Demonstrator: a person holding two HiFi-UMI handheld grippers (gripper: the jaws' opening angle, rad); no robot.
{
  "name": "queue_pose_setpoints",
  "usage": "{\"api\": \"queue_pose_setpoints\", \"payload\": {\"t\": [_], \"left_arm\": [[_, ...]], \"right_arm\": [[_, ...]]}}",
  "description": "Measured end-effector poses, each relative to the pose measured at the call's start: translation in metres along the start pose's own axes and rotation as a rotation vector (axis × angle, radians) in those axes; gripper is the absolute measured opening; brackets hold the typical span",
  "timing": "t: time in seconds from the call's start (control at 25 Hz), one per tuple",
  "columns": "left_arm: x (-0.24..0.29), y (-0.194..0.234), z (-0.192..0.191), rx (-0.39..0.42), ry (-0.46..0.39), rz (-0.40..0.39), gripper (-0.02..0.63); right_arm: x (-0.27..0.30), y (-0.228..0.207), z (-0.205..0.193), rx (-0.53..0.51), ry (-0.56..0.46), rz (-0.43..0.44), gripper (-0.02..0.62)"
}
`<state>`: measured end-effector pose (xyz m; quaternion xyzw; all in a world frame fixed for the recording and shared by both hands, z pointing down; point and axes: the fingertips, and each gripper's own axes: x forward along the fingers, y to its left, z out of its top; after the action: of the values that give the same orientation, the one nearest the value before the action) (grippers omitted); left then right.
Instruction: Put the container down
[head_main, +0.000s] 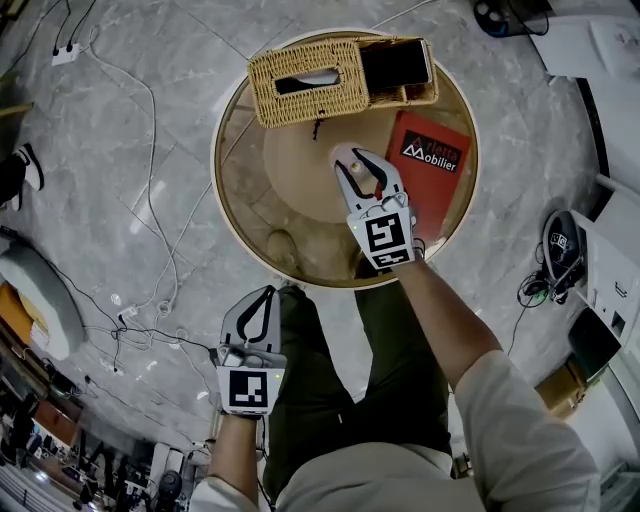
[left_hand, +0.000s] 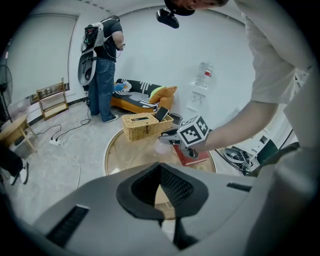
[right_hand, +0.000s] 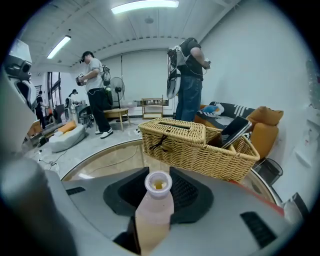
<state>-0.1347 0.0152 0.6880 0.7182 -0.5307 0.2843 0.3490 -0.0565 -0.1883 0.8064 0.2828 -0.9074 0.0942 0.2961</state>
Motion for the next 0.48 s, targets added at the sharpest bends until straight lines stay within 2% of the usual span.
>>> {"api": "queue_pose_setpoints", "payload": {"t": [0.32,0.48], "left_arm": [[-0.009,-0.001,0.004,0.006,-0.013,0.005,0.008],[-0.019,-0.007,0.023,0.04,-0.078,-0.002,0.008]], "right_arm": [[-0.019,-0.001,0.003,0.027,0.006,0.003,0.189],[-0.058,0.0,0.011,0.024,0.009,-0.004,0.189]]}}
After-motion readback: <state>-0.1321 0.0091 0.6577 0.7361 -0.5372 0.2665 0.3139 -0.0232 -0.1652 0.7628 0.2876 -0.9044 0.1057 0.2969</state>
